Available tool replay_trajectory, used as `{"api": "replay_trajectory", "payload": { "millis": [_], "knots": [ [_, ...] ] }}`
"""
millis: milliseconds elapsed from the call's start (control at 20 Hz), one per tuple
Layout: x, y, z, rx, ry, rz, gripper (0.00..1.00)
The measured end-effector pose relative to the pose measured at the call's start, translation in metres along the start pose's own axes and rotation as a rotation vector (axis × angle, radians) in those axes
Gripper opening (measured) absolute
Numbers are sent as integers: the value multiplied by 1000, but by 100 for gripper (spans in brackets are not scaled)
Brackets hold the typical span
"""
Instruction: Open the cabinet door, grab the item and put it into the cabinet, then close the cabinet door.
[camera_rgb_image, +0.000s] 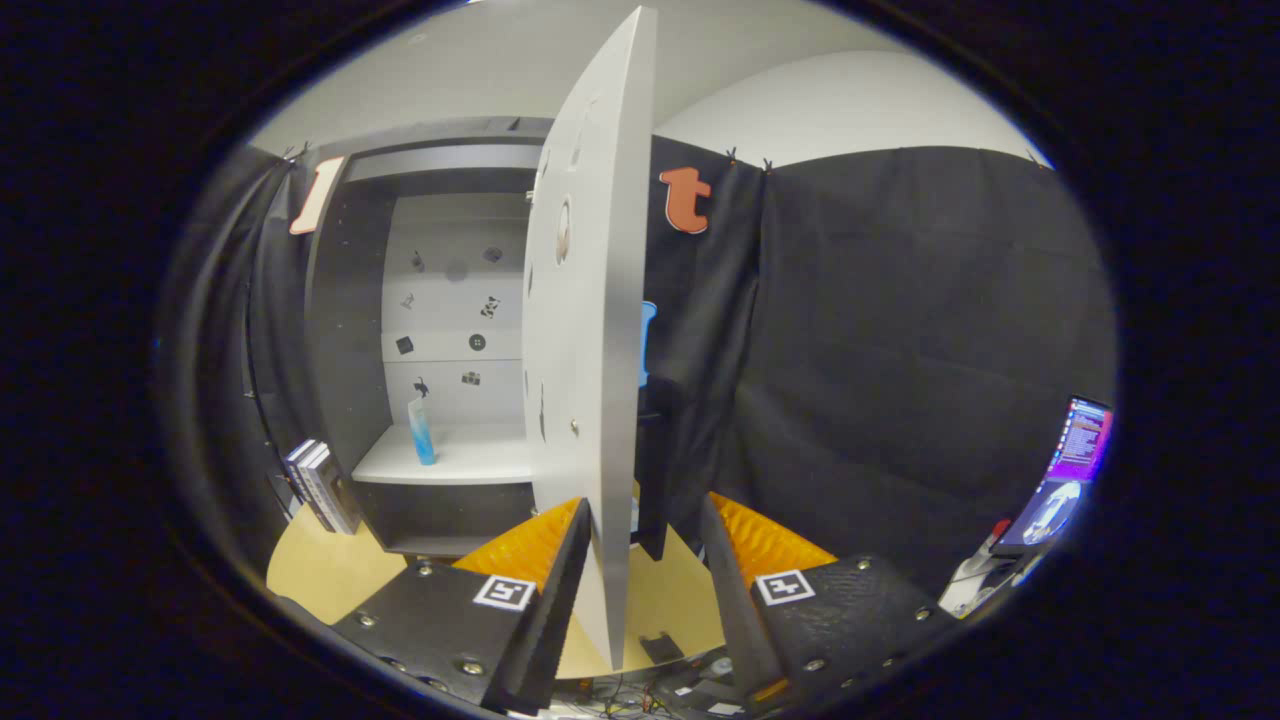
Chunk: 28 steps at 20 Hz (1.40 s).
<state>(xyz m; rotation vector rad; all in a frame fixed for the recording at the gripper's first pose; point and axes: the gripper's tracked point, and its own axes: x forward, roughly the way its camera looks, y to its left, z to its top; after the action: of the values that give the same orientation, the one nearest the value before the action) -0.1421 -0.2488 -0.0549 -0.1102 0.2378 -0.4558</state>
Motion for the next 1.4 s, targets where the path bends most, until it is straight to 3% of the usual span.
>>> {"api": "replay_trajectory", "payload": {
  "millis": [250, 550, 750, 950, 1100, 1400],
  "knots": [
    [14, 25, -3, -1, 20, 66, 65],
    [-19, 31, -8, -4, 43, 114, 67],
    [-35, 6, -18, -6, 73, 89, 67],
    [-18, -19, -13, -24, 51, 14, 67],
    [-7, -9, -5, -29, 18, 33, 68],
    [-4, -13, -21, -94, 82, 73, 69]
  ]
}}
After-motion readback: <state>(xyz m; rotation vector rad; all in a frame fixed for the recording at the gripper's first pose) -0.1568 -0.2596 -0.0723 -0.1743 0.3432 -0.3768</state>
